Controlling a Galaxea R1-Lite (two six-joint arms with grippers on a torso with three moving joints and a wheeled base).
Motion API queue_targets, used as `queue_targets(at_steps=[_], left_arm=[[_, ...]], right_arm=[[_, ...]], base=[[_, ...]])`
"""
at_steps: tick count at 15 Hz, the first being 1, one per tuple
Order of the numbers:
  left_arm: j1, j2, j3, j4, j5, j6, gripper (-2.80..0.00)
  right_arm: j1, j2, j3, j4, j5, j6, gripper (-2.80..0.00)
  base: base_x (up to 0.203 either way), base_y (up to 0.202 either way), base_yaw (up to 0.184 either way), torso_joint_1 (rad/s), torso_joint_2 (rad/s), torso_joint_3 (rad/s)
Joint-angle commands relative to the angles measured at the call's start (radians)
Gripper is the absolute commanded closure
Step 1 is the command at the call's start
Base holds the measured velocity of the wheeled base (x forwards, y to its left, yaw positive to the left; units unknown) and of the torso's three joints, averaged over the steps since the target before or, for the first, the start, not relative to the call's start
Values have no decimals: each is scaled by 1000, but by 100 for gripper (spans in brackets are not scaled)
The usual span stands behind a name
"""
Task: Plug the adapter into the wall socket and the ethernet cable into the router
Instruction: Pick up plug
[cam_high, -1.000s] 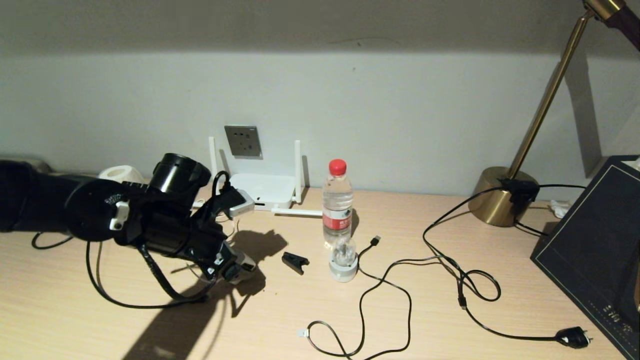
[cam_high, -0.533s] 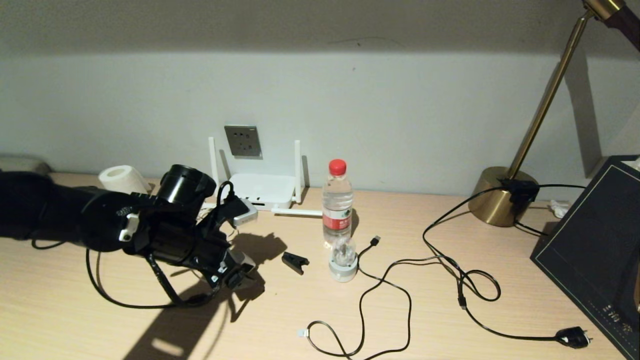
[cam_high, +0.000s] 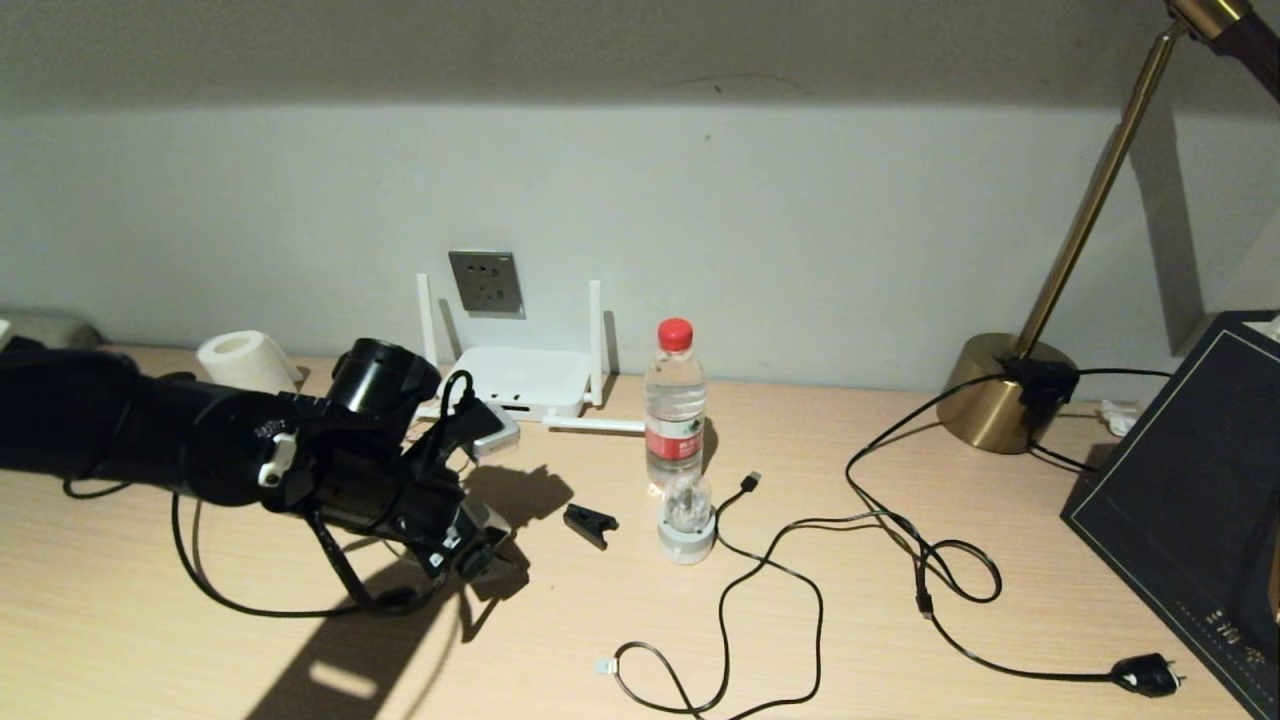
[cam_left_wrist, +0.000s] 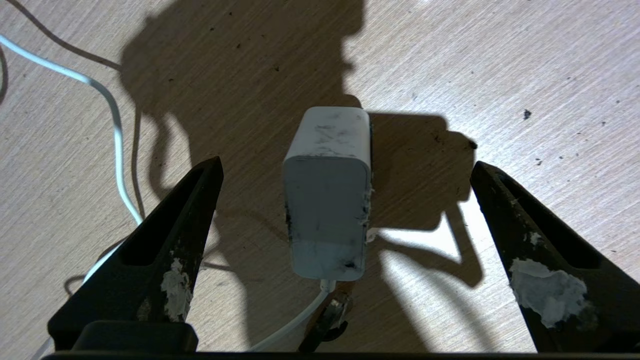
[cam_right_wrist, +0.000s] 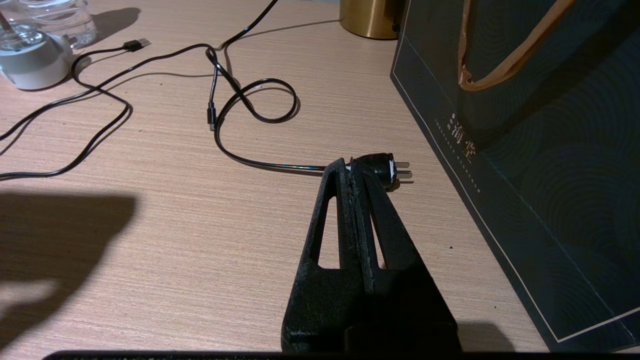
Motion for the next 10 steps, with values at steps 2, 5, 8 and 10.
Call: queue_targets(at_steps=[2,5,8,10], left_arm=[[5,-1,15,1,-4,4,-280],[14,-6,27,1,-6,4,-280],[16,0,31,-6,-14,4,-280],[17,13,39,-54,-20,5,-280]], right_arm=[[0,0,0,0,0,0,0],[0,0,0,0,0,0,0],[0,0,0,0,0,0,0],[-1,1,0,0,0,0,0]], base=[[0,0,0,0,0,0],[0,0,0,0,0,0],[0,0,0,0,0,0],[0,0,0,0,0,0]])
